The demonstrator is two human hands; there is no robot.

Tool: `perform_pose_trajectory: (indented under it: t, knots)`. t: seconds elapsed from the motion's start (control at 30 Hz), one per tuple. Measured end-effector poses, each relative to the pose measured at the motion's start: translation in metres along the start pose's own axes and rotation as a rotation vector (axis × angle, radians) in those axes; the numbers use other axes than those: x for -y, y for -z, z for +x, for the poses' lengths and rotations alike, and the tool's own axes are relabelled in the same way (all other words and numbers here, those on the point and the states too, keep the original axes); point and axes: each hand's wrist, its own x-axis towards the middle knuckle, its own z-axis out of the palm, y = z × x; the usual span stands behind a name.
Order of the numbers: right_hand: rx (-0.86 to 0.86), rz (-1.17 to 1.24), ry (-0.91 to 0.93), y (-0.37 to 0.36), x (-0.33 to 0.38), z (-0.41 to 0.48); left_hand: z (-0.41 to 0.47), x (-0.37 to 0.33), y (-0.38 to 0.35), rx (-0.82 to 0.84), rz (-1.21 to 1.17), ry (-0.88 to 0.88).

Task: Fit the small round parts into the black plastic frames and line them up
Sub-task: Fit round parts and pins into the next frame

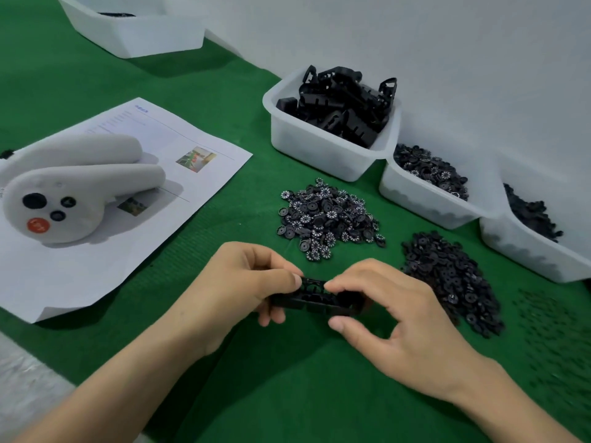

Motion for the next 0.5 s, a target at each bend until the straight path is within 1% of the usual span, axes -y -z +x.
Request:
perform_pose_trajectory:
  t: [0.07,0.1,0.13,0.2,0.23,0.27,0.33,0.4,0.43,0.5]
  knots:
    - [0.037,-0.050,0.010,-0.003,-0.001,-0.008,0.000,0.001,-0.004,0.007,0.092,-0.002]
    - [0.048,-0.063,0.004,-0.005,-0.002,-0.013,0.000,0.003,-0.007,-0.007,0.185,-0.033]
    - [0.053,-0.072,-0.010,-0.007,-0.003,-0.018,-0.001,0.005,-0.009,-0.033,0.326,-0.102]
    - [0.053,-0.100,-0.041,-0.010,-0.006,-0.027,-0.005,0.008,-0.014,-0.089,0.624,-0.302]
    - [0.055,-0.121,-0.052,-0.011,-0.008,-0.031,-0.008,0.009,-0.016,-0.093,0.717,-0.382]
    - [0.060,-0.143,-0.059,-0.011,-0.009,-0.035,-0.009,0.009,-0.017,-0.073,0.774,-0.429]
    - [0.086,-0.162,-0.062,-0.011,-0.009,-0.041,-0.010,0.012,-0.017,-0.022,0.848,-0.457]
    - [0.123,-0.120,-0.068,-0.004,-0.007,-0.040,-0.008,0.011,-0.014,0.017,0.881,-0.459]
    - [0.122,-0.089,-0.085,0.001,-0.008,-0.035,-0.004,0.009,-0.013,0.009,0.875,-0.472]
    - [0.035,-0.045,-0.172,0.013,-0.014,-0.016,0.008,-0.002,-0.011,-0.037,0.901,-0.493]
